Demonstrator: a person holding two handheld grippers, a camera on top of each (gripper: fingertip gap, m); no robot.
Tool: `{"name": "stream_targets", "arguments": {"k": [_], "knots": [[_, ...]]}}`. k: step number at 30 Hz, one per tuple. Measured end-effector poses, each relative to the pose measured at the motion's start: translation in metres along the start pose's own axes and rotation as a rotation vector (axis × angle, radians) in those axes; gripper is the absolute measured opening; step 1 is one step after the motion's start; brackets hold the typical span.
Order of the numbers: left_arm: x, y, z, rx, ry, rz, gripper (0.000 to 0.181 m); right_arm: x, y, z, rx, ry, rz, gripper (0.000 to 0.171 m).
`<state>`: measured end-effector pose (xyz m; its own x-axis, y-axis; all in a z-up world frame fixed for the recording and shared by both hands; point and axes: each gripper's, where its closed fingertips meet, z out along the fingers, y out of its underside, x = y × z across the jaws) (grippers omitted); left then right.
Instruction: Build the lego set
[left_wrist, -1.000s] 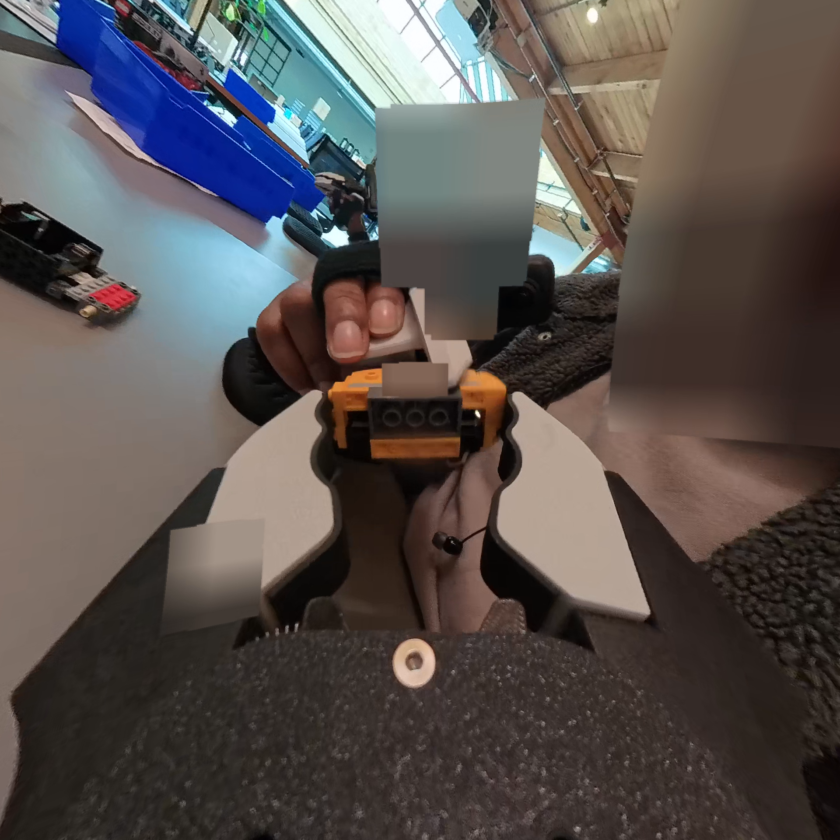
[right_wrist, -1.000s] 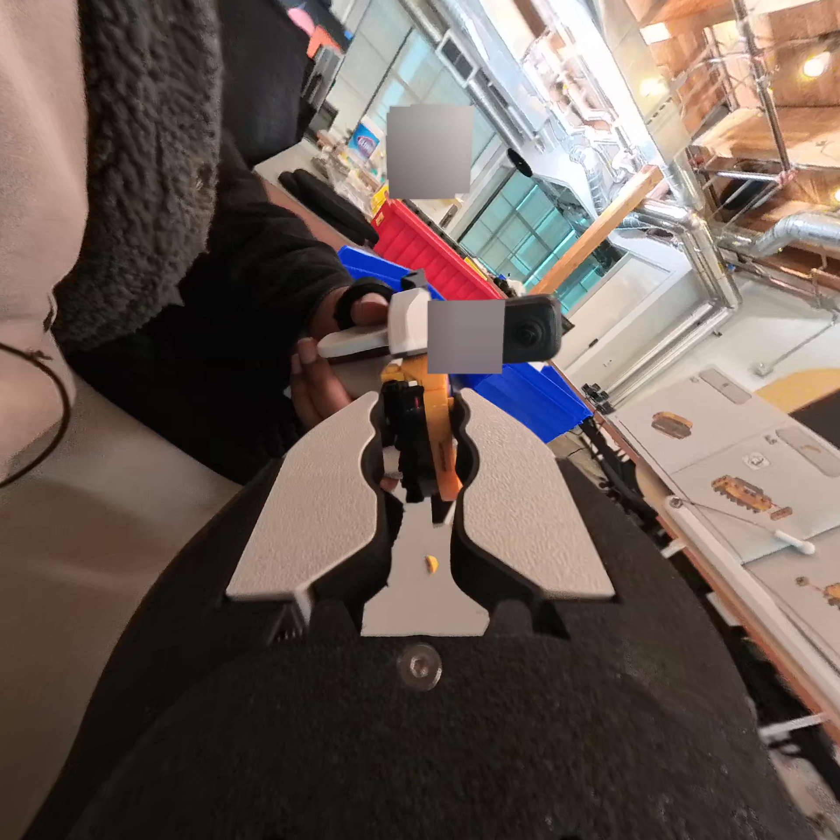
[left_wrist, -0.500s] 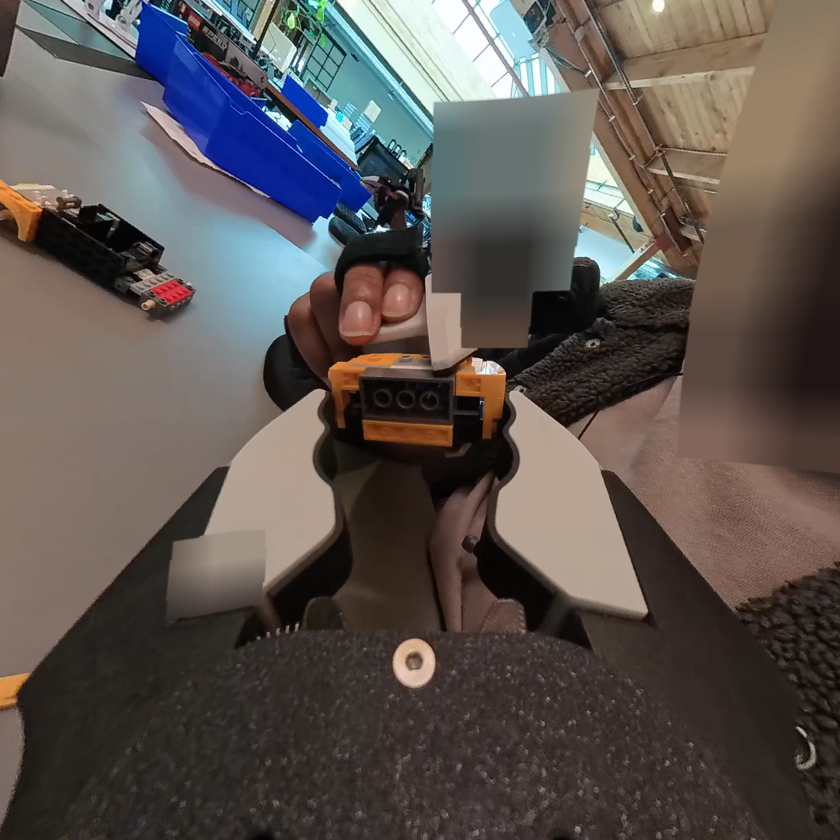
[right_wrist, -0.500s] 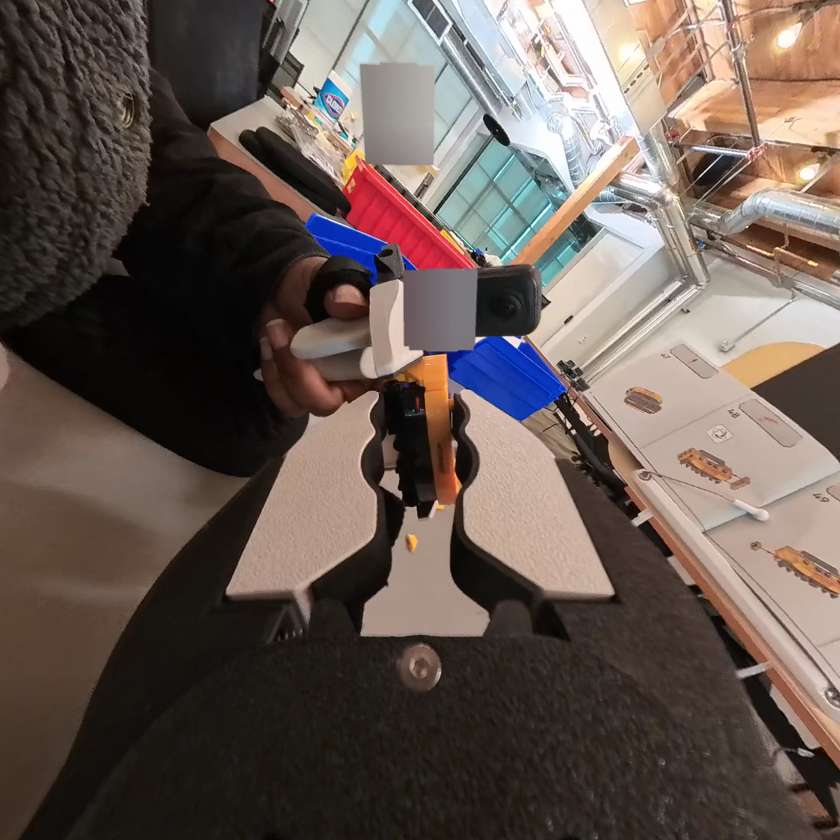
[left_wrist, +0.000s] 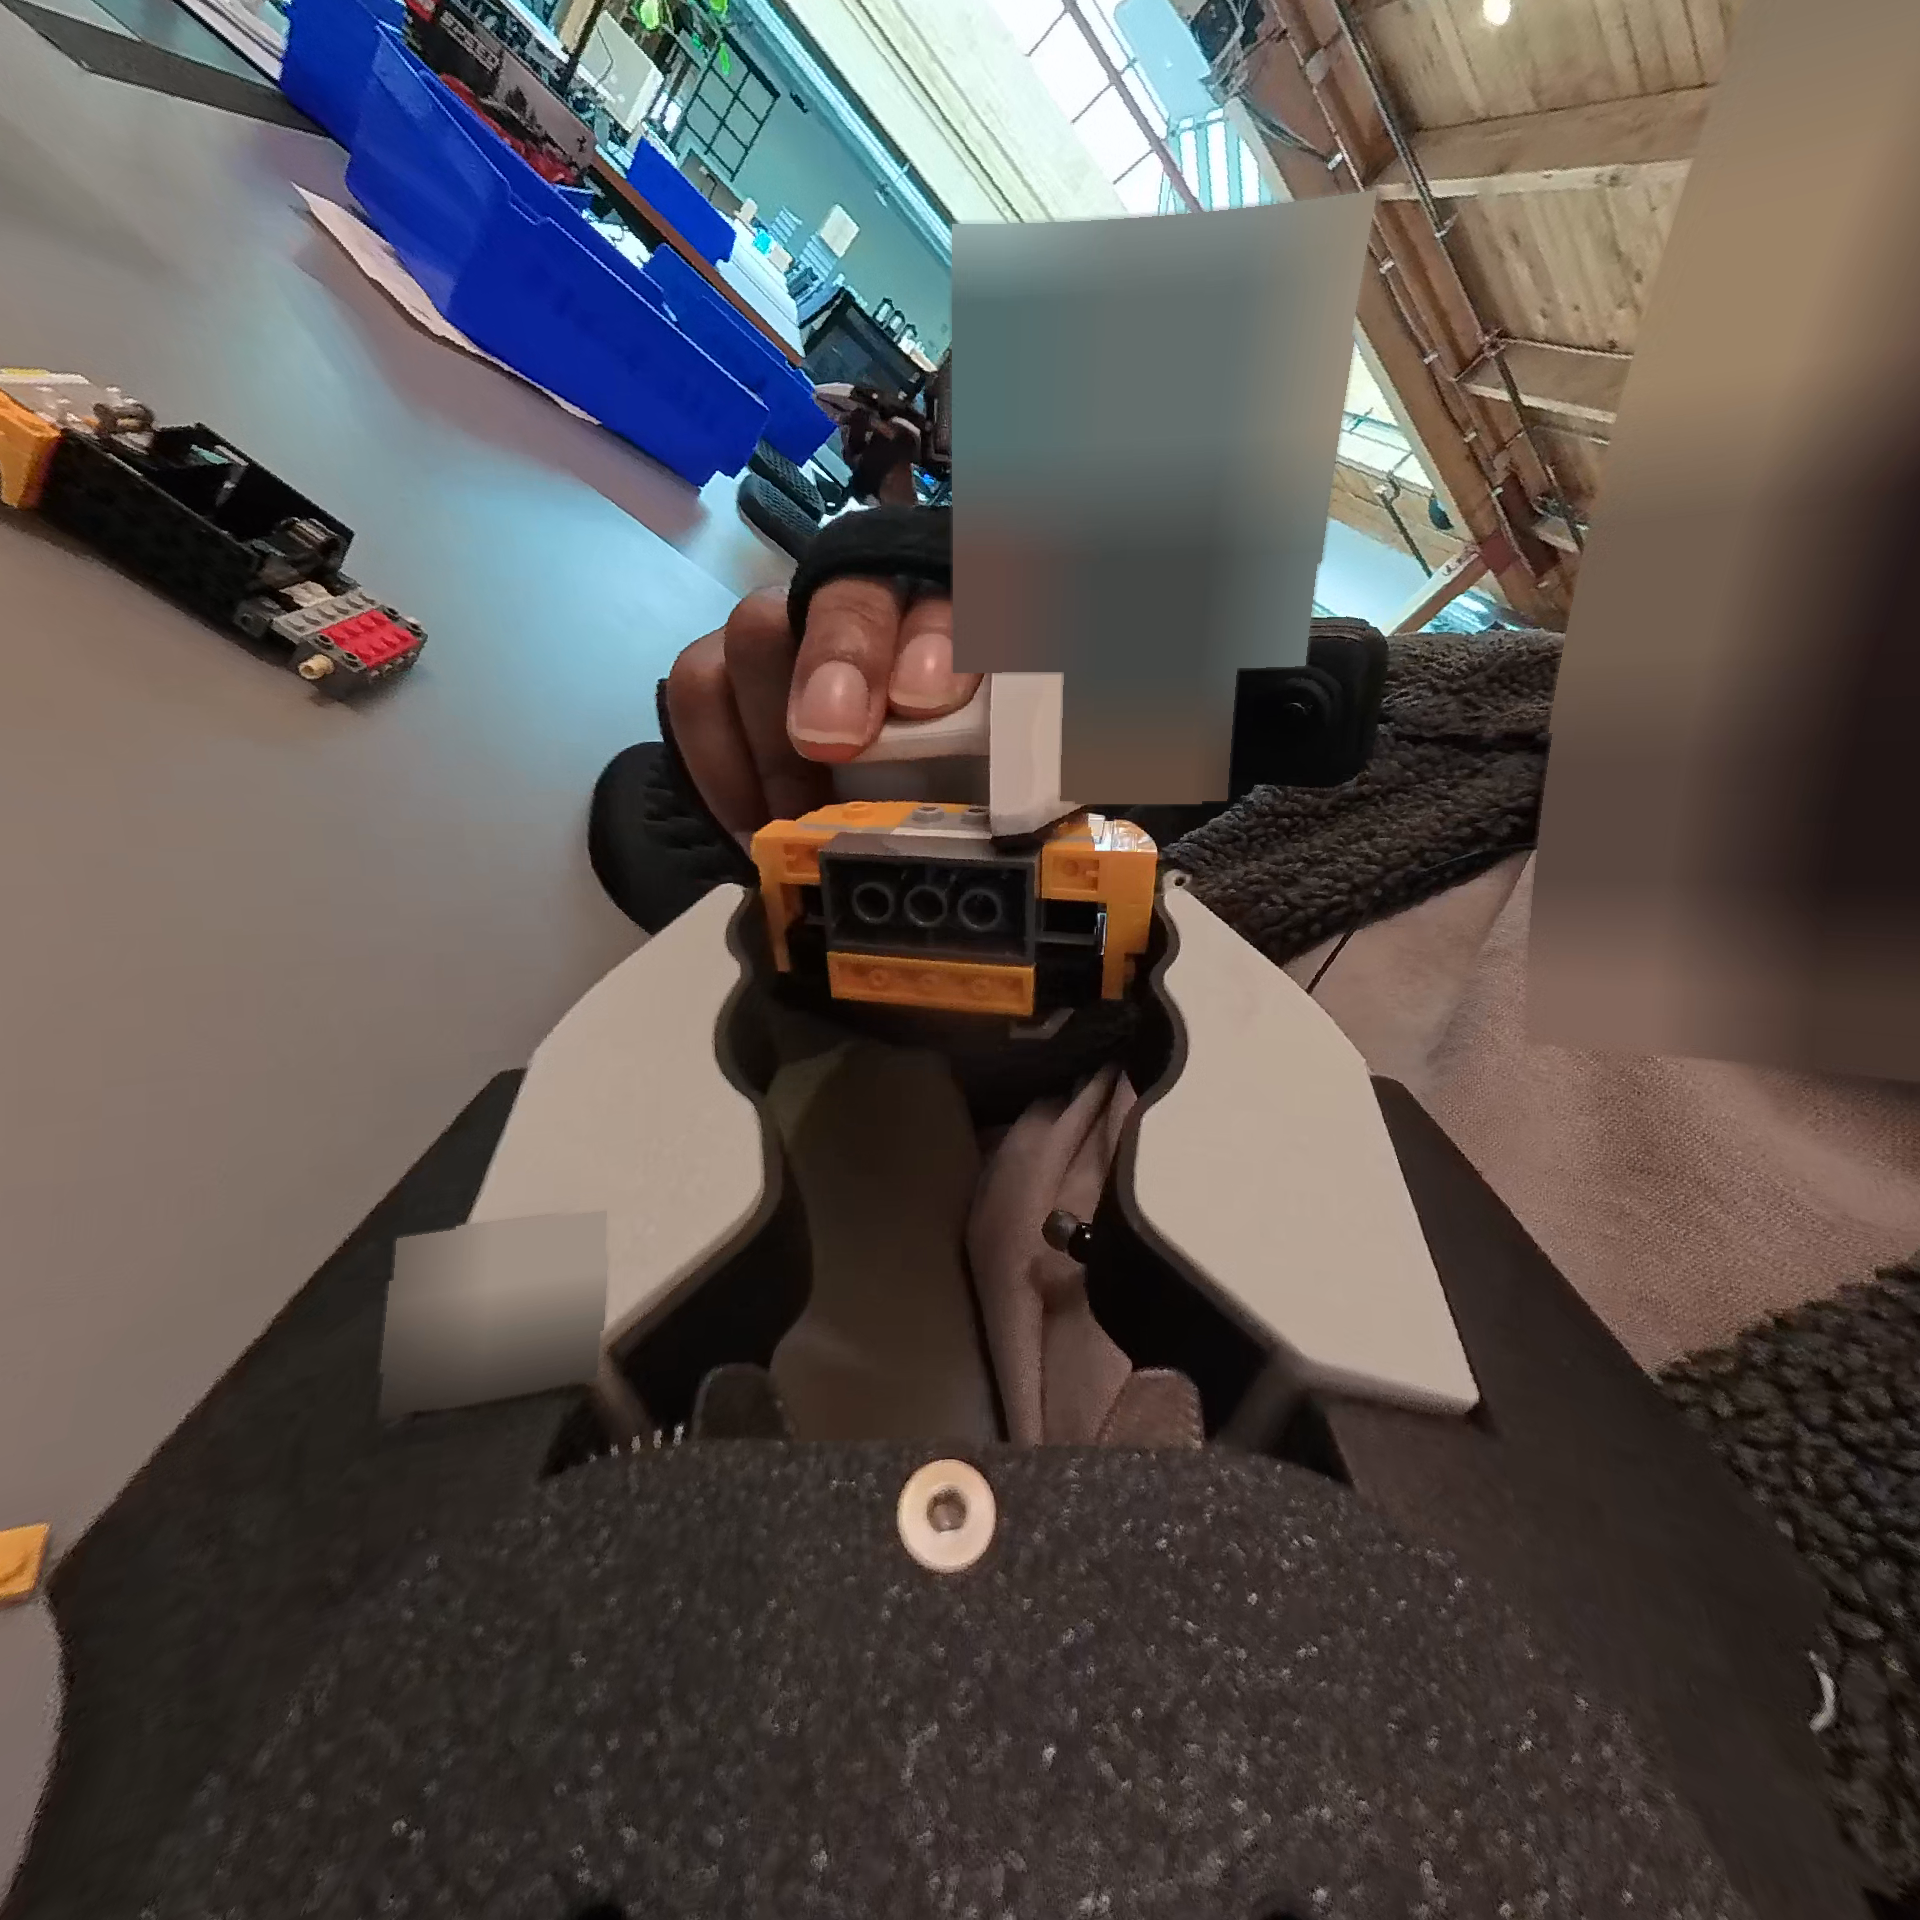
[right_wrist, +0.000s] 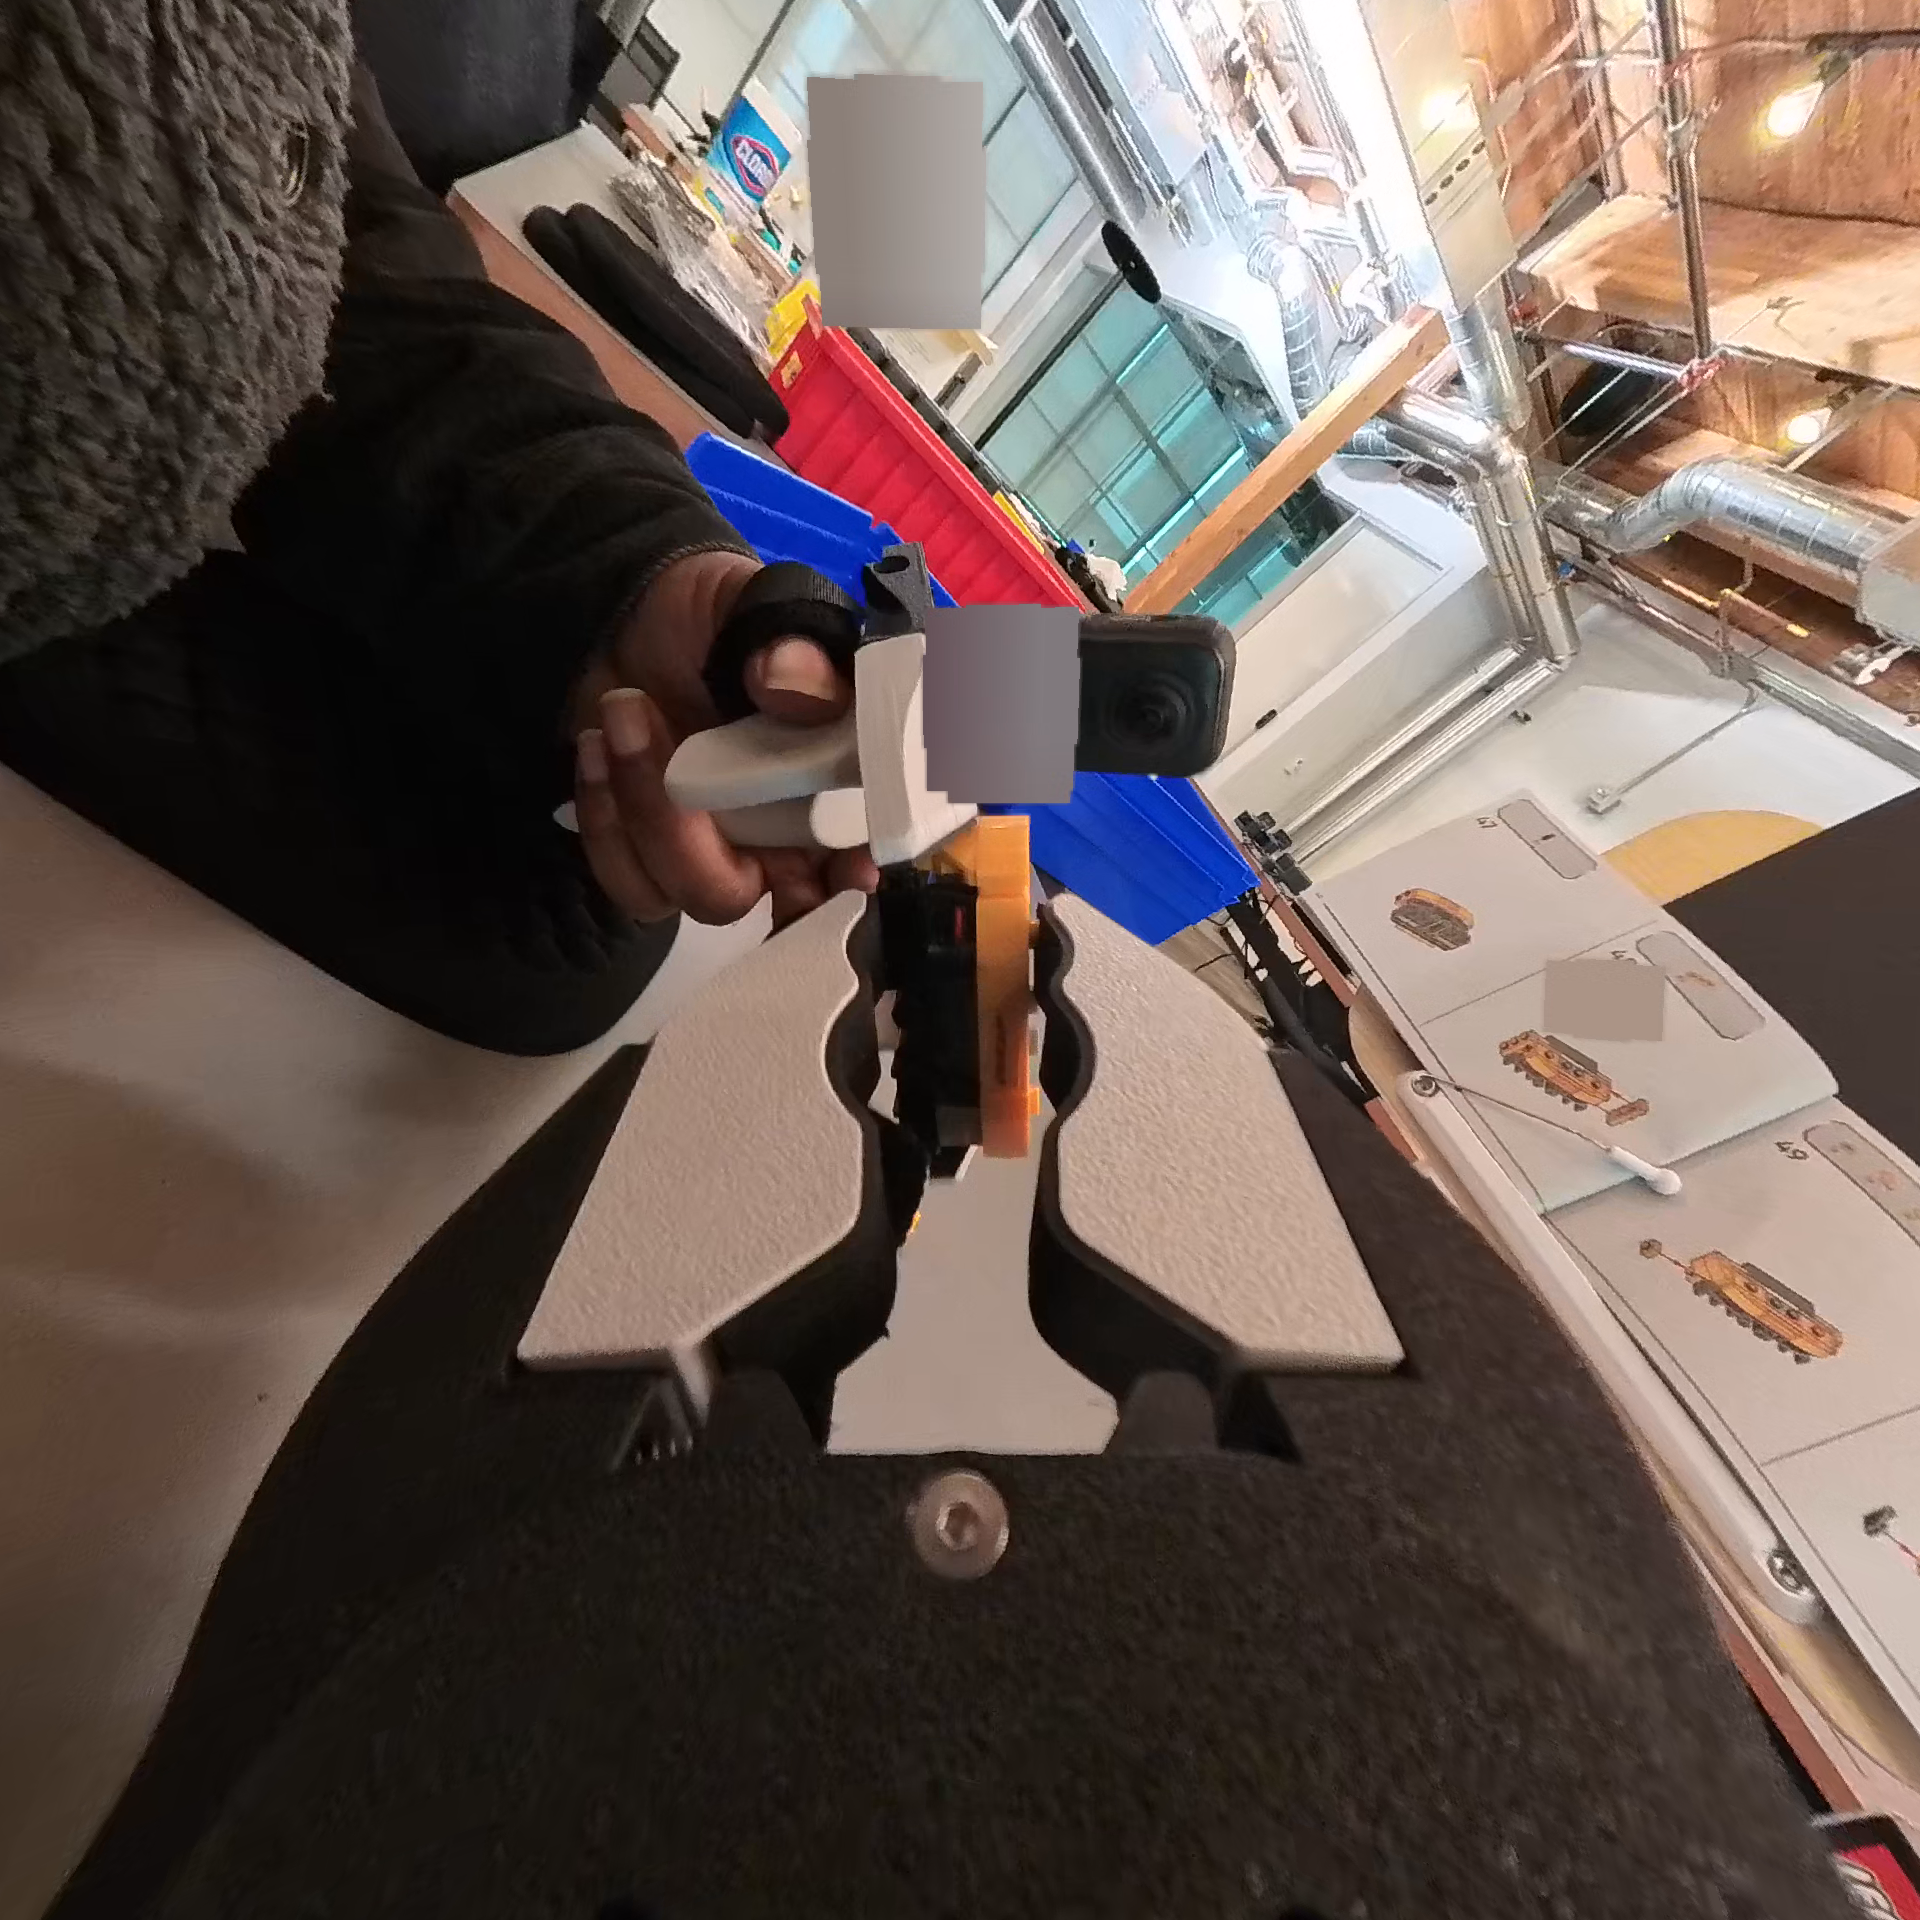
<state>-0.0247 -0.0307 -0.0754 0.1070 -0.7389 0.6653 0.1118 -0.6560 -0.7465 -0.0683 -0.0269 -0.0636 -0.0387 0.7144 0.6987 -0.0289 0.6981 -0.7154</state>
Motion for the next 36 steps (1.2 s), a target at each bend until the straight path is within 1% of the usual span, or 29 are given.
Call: {"name": "stream_targets", "arguments": {"k": [2,7,9,13,17,19,23,25,27,31,36], "knots": [[0.000,-0.001,0.000,-0.003,-0.015,0.057,0.067,0.000,-0.002,-0.001,0.011,0.005,-0.016,0.027],[0.001,-0.006,-0.005,-0.055,-0.142,0.377,0.065,0.000,-0.005,-0.001,-0.006,0.072,-0.173,0.028],[0.002,-0.006,-0.005,-0.080,-0.176,0.467,0.065,0.000,-0.008,-0.002,-0.010,0.090,-0.230,0.028],[0.006,-0.005,-0.005,-0.105,-0.186,0.536,0.069,-0.001,-0.013,-0.003,-0.010,0.107,-0.290,0.028],[0.006,-0.009,-0.009,-0.094,-0.204,0.555,0.072,0.000,-0.011,-0.005,-0.013,0.112,-0.272,0.028],[0.005,-0.015,-0.015,-0.069,-0.219,0.556,0.074,0.006,-0.009,-0.006,0.008,0.120,-0.171,0.027],[0.006,-0.038,-0.025,0.041,-0.214,0.566,0.072,0.031,-0.005,-0.019,0.134,0.111,0.221,0.028],[0.002,-0.043,-0.022,0.031,-0.221,0.607,0.070,0.043,-0.009,-0.027,0.227,0.099,0.400,0.028],[-0.002,-0.044,-0.013,0.001,-0.204,0.632,0.069,0.050,-0.012,-0.033,0.300,0.068,0.531,0.028],[-0.010,-0.044,0.003,-0.004,-0.159,0.648,0.064,0.051,-0.011,-0.037,0.360,0.013,0.662,0.028],[-0.025,-0.037,0.005,0.024,-0.170,0.628,0.053,0.042,-0.003,-0.033,0.363,-0.079,0.765,0.028]]}}
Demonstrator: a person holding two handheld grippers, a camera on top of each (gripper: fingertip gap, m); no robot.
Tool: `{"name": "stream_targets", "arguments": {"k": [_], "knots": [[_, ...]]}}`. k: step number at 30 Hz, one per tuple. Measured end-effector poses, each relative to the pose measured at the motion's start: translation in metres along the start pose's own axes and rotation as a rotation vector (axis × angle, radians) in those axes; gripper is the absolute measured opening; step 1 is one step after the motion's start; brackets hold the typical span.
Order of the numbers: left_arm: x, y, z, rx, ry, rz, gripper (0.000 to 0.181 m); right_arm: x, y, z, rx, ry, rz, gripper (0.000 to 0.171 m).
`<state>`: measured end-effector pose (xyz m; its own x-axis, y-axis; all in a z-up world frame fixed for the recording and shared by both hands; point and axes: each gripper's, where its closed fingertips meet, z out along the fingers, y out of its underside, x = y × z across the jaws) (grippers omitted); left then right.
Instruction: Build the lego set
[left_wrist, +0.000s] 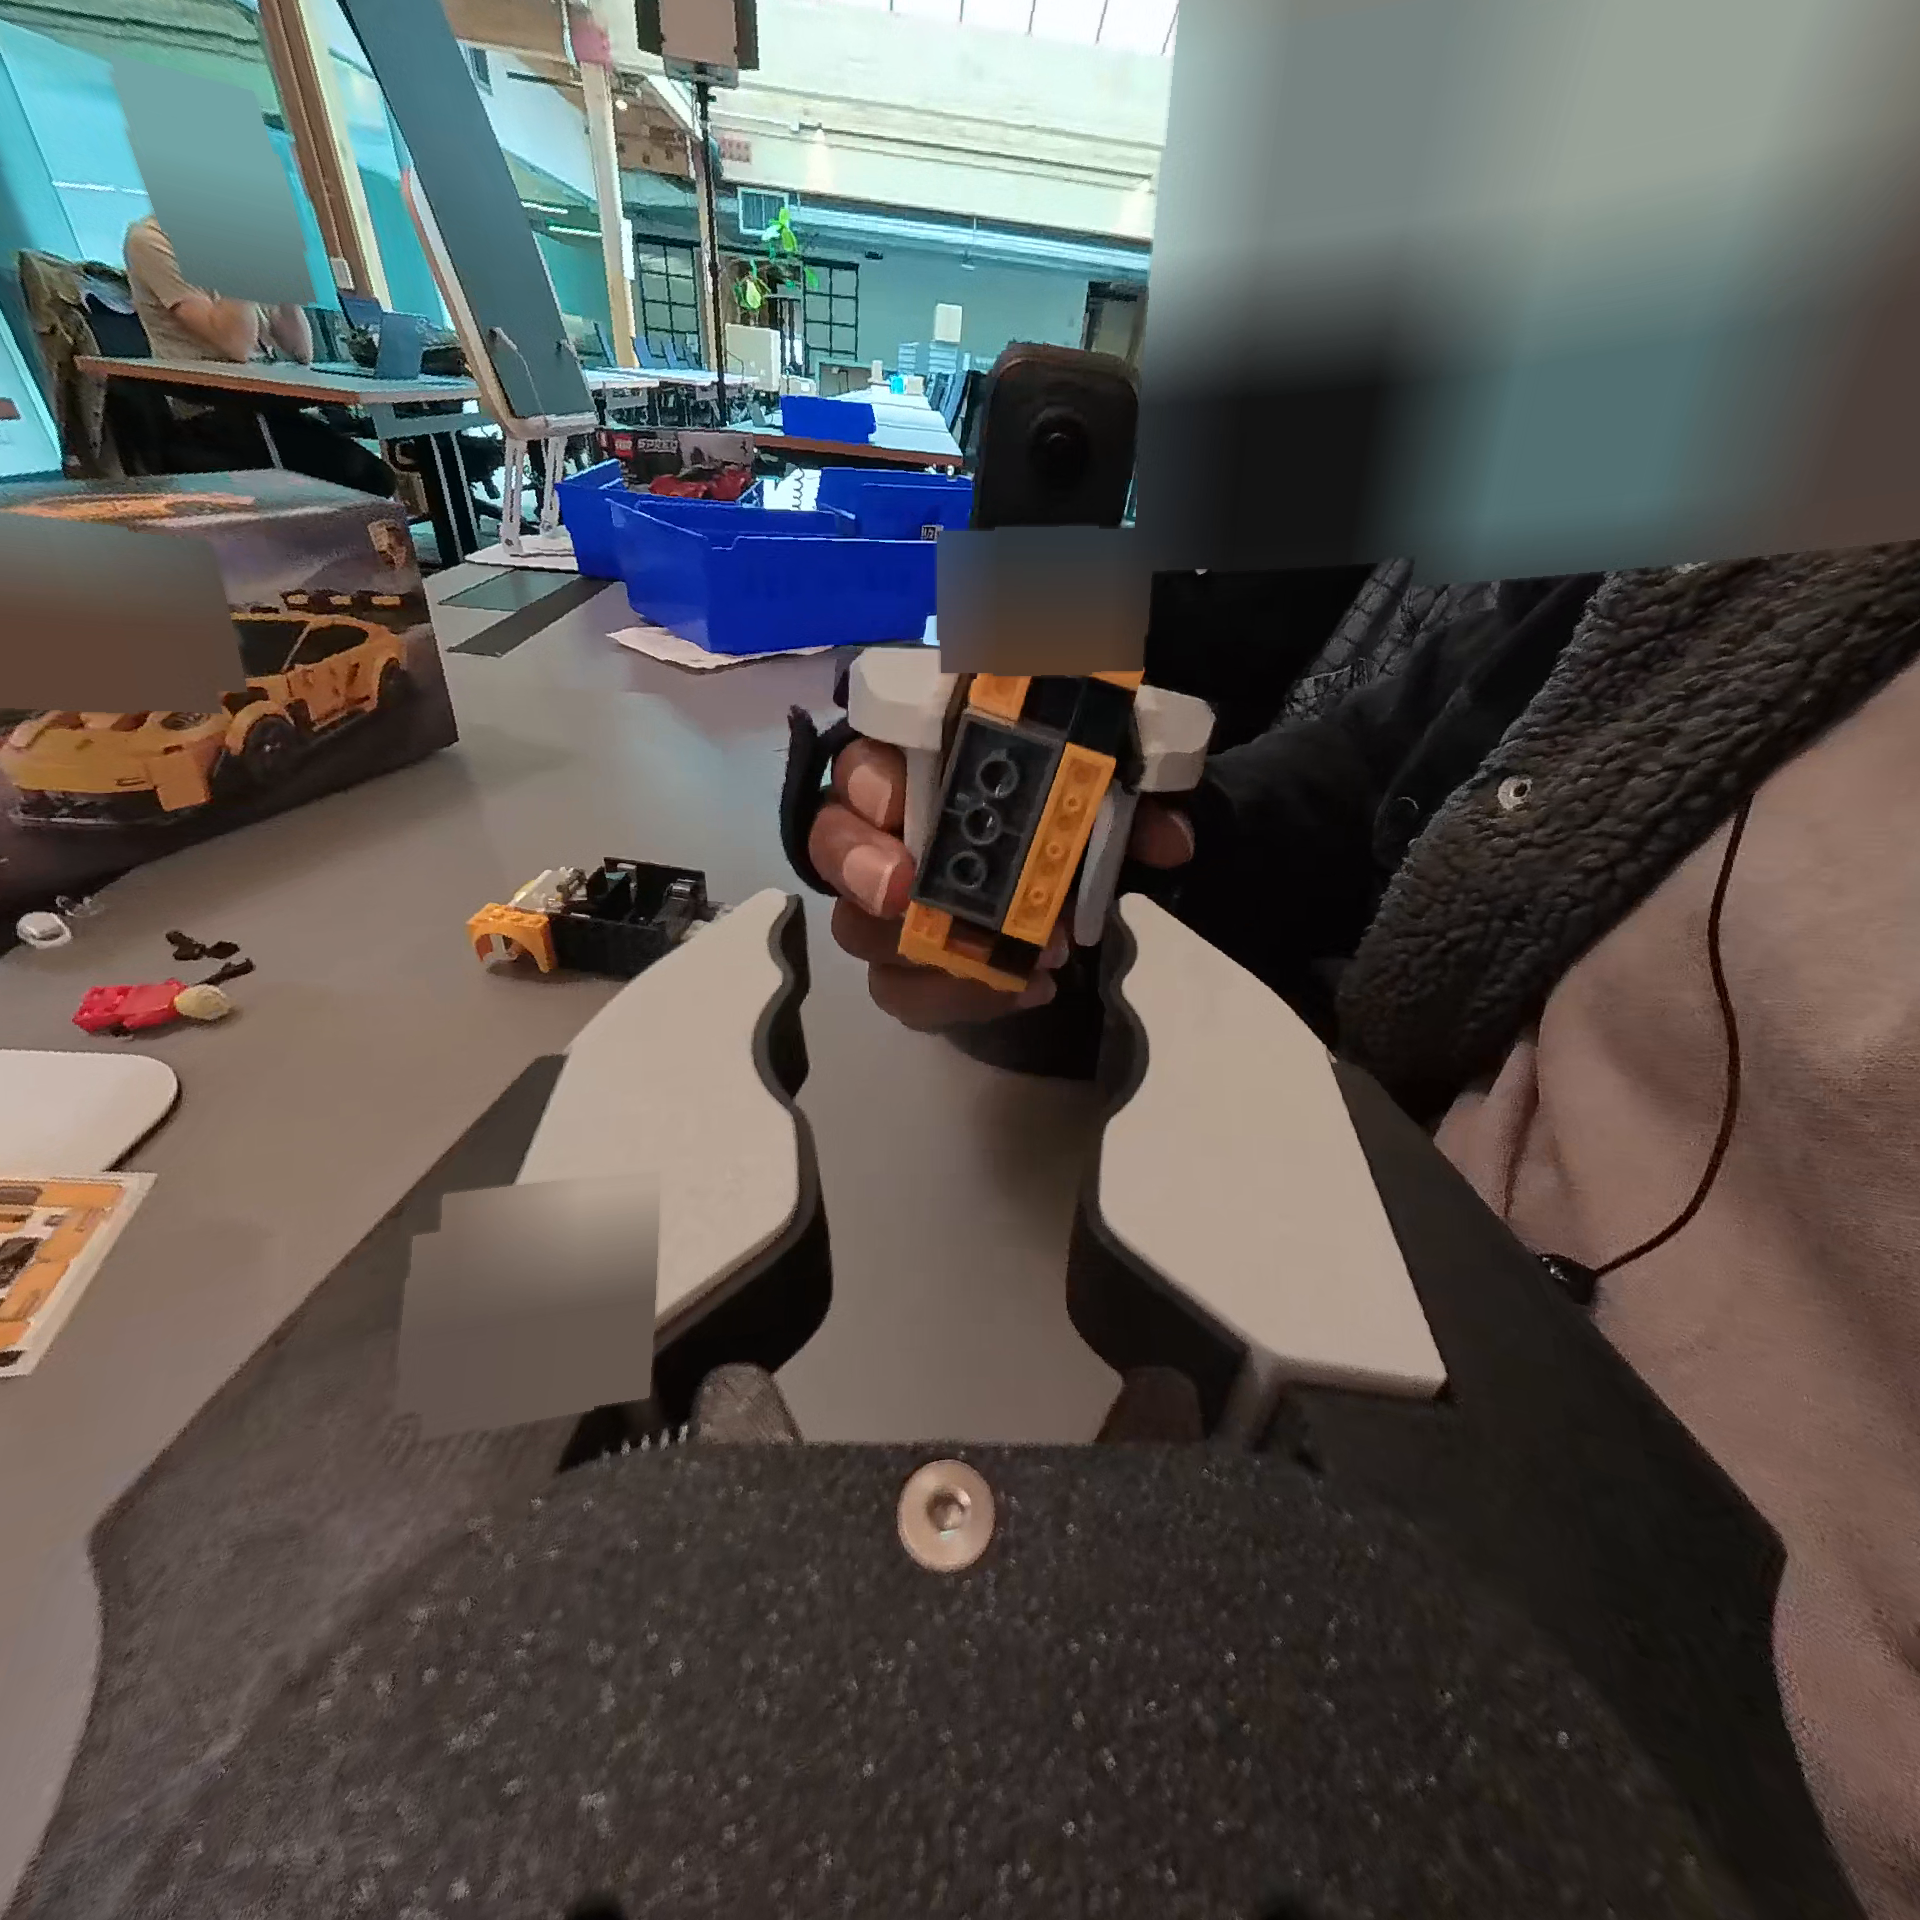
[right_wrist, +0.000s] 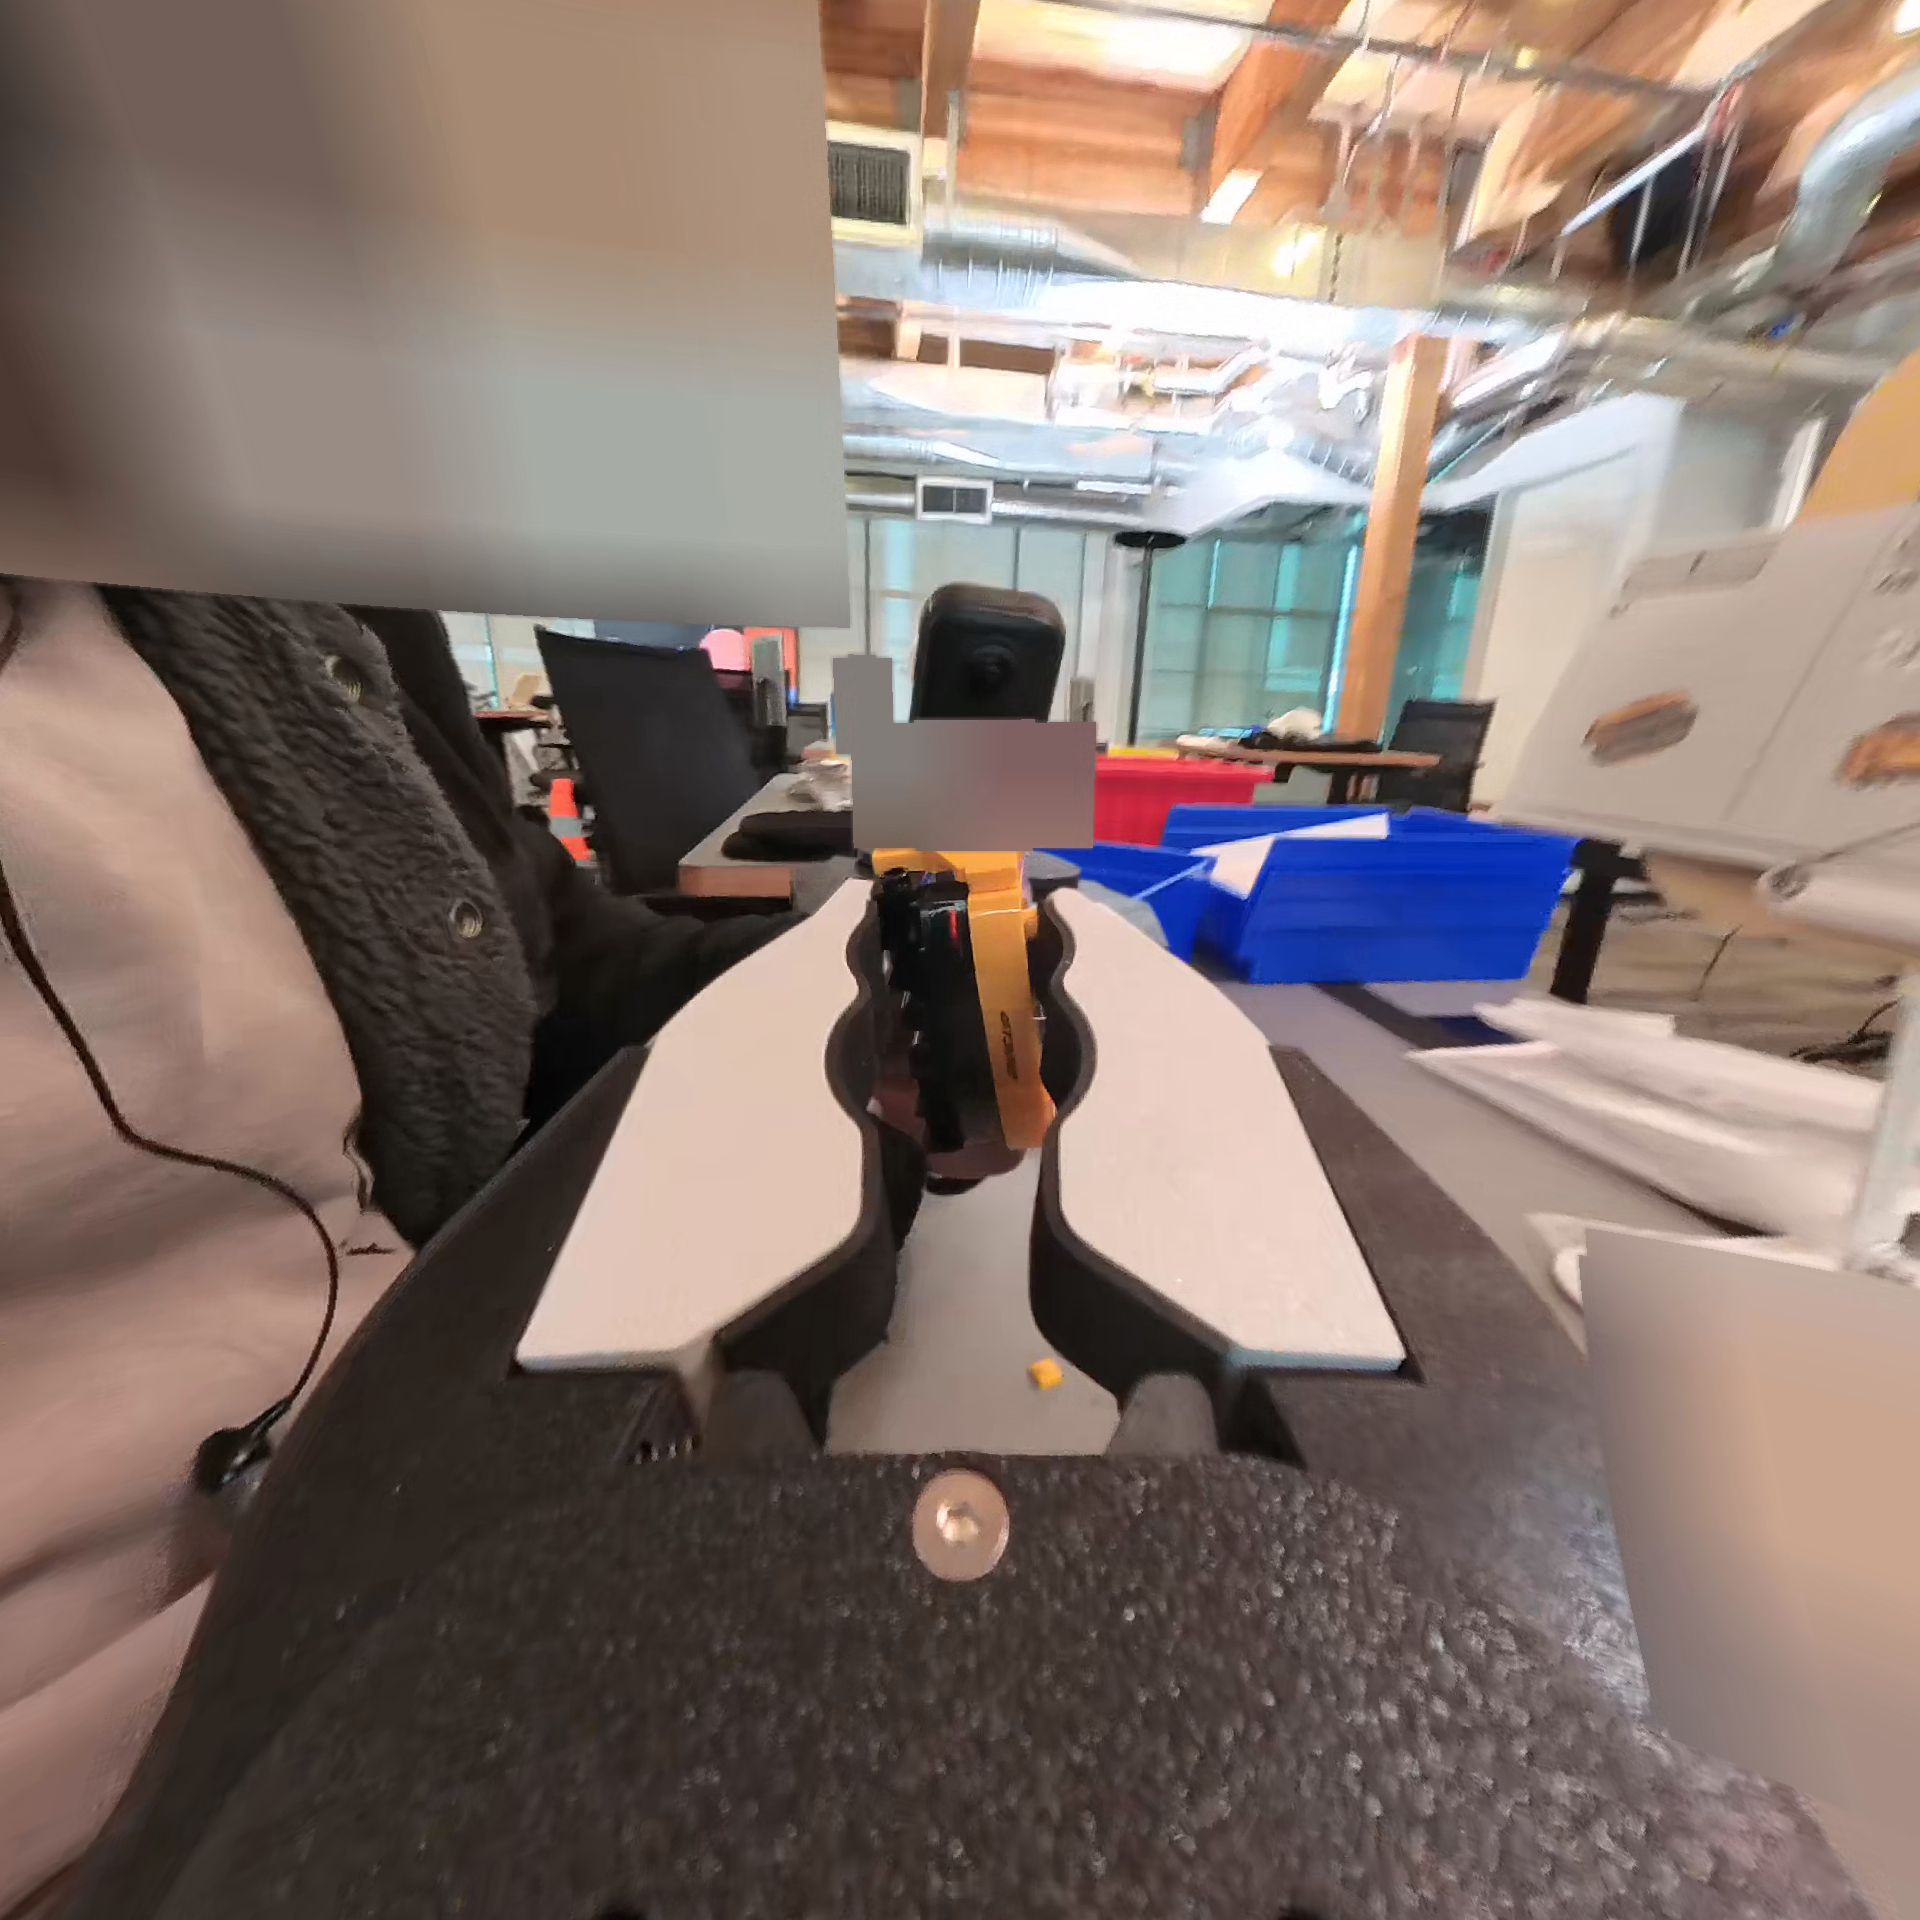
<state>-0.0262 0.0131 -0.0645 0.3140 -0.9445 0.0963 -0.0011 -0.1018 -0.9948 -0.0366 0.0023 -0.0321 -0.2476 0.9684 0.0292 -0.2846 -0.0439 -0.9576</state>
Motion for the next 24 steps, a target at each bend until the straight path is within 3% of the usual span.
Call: {"name": "stream_targets", "arguments": {"k": [4,7,18,24], "knots": [[0.001,0.009,0.002,-0.009,0.024,-0.029,0.048,-0.004,0.017,0.004,-0.065,-0.040,0.036,0.028],[0.003,0.018,0.001,-0.025,0.050,-0.045,0.030,0.001,0.025,0.003,-0.103,-0.025,0.049,0.028],[-0.012,0.025,-0.002,-0.064,-0.071,0.009,0.028,0.015,0.033,-0.002,-0.149,0.030,0.073,0.028],[-0.018,0.025,-0.005,-0.028,-0.066,-0.058,0.028,0.022,0.041,0.000,-0.194,0.082,0.051,0.028]]}}
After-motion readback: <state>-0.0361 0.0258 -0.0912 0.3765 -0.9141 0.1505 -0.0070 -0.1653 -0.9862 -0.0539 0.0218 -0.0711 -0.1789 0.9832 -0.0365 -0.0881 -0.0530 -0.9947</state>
